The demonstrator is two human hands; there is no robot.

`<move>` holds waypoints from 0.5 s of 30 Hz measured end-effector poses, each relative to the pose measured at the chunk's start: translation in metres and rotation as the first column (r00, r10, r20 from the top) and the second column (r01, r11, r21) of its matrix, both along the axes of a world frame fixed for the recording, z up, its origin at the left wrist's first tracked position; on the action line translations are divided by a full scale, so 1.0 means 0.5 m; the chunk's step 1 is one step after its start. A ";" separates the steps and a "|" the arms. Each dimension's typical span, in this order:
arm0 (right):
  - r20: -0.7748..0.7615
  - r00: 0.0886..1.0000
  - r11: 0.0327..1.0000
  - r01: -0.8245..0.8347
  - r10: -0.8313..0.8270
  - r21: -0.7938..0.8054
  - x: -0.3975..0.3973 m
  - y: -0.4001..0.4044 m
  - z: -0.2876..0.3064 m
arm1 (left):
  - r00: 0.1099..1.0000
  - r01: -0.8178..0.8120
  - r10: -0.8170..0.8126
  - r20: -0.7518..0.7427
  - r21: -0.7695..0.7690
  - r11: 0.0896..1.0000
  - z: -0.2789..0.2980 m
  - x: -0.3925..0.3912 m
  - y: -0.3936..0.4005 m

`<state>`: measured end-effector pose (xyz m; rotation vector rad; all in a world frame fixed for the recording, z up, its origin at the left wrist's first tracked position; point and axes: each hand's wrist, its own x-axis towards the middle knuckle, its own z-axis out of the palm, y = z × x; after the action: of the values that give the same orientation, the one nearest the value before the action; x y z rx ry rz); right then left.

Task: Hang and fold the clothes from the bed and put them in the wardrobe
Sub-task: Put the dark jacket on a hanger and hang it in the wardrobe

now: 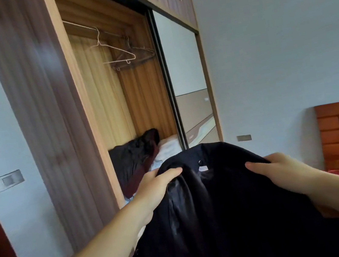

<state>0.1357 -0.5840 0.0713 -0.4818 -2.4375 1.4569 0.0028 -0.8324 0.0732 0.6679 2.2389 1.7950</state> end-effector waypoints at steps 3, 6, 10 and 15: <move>-0.037 0.999 1.000 -0.006 0.006 -0.009 -0.115 0.011 0.027 | 0.998 -0.054 0.055 -0.026 0.034 0.998 0.017 -0.086 0.010; -0.066 0.998 0.999 -0.007 0.010 0.045 -0.227 0.029 0.051 | 0.993 -0.109 0.111 -0.033 0.051 0.993 0.023 -0.185 0.030; -0.092 0.995 0.997 -0.028 0.034 0.065 -0.388 0.065 0.075 | 0.991 -0.126 0.130 -0.030 0.124 0.984 0.025 -0.344 0.063; -0.128 0.991 0.997 -0.022 0.031 0.069 -0.583 0.114 0.095 | 0.985 -0.165 0.171 -0.012 0.200 0.966 0.036 -0.525 0.119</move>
<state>-0.1557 -0.5271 0.1188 -0.3312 -2.3907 1.3654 -0.2597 -0.7729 0.0913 0.5548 2.2136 2.1244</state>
